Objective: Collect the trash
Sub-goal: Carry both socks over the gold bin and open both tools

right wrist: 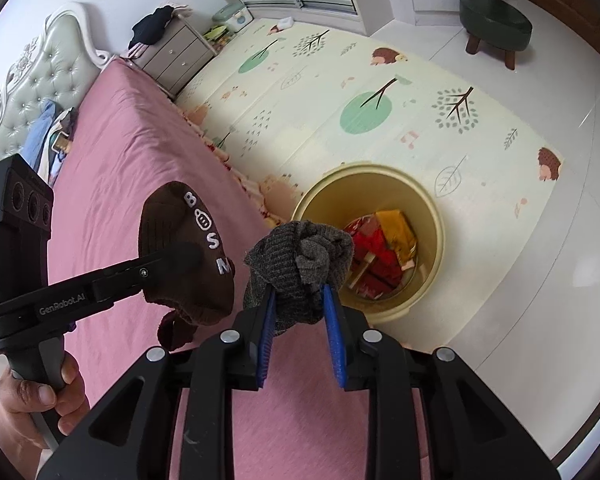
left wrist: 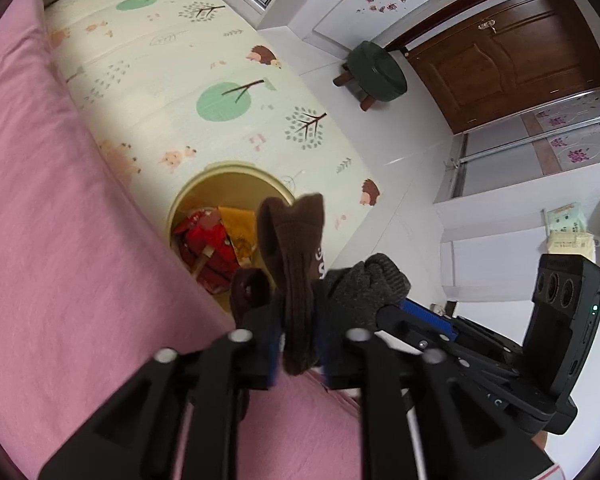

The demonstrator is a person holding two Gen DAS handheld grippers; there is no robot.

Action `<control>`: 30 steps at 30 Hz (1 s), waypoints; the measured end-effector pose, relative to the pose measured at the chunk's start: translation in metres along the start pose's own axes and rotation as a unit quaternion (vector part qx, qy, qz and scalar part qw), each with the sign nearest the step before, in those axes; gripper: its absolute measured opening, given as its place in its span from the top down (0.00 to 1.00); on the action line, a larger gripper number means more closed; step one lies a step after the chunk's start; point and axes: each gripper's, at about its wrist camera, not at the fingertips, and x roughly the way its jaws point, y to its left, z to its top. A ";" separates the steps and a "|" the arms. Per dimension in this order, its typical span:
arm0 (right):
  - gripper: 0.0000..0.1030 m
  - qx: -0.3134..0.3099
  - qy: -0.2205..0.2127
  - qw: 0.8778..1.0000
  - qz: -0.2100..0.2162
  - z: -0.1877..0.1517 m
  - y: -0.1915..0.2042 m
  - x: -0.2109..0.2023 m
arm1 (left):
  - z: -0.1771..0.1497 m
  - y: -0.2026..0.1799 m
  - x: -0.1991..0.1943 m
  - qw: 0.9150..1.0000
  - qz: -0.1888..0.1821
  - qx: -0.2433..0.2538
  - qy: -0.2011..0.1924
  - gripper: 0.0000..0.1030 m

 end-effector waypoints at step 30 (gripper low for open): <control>0.64 -0.024 0.003 1.000 -0.005 -0.010 0.031 -0.008 | -0.045 0.030 -0.045 0.998 0.045 -0.021 -0.026 0.28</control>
